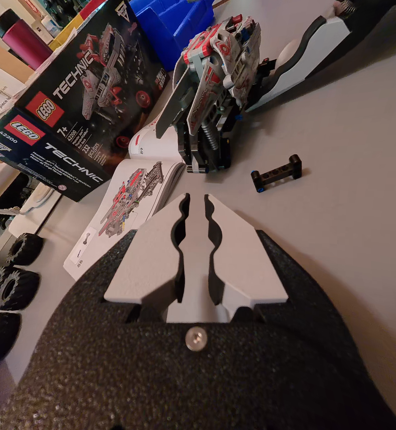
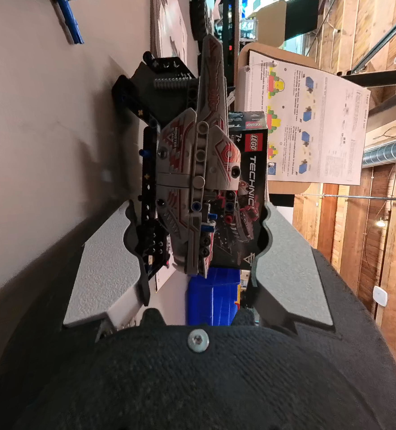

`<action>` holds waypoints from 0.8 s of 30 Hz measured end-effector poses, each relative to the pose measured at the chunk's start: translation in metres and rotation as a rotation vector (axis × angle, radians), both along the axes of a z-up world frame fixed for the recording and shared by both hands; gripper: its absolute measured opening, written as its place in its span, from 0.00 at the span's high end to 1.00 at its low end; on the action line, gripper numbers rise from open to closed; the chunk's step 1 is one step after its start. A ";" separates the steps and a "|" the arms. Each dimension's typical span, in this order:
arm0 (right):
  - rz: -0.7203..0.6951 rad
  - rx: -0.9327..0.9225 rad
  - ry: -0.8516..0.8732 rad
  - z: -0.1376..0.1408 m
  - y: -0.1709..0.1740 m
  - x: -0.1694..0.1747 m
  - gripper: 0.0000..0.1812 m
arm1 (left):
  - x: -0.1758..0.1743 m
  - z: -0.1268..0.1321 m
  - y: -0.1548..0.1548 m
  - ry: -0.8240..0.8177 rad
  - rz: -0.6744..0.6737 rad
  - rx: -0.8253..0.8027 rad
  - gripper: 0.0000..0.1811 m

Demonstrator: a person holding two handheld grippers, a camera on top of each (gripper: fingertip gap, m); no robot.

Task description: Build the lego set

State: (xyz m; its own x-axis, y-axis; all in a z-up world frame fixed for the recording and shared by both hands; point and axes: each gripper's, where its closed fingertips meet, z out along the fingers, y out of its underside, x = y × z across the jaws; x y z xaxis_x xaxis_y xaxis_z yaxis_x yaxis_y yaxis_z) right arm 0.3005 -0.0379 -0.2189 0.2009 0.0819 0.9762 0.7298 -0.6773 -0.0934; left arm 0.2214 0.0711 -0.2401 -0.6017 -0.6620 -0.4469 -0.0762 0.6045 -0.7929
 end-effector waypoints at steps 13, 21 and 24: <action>-0.008 -0.091 0.054 -0.009 0.007 0.004 0.52 | 0.000 0.002 0.003 -0.018 0.011 0.005 0.96; -0.024 -0.066 0.279 -0.005 0.002 -0.003 0.53 | 0.000 0.003 0.003 -0.025 0.011 0.000 0.96; -0.004 -0.045 0.406 -0.002 0.002 -0.010 0.53 | 0.000 0.004 0.004 -0.025 0.011 -0.007 0.96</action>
State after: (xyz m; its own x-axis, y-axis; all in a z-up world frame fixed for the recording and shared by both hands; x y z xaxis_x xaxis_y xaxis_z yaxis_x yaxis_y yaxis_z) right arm 0.2902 -0.0359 -0.2212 0.5700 0.1212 0.8127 0.6368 -0.6902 -0.3437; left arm 0.2212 0.0746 -0.2360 -0.5827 -0.6719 -0.4571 -0.0630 0.5982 -0.7989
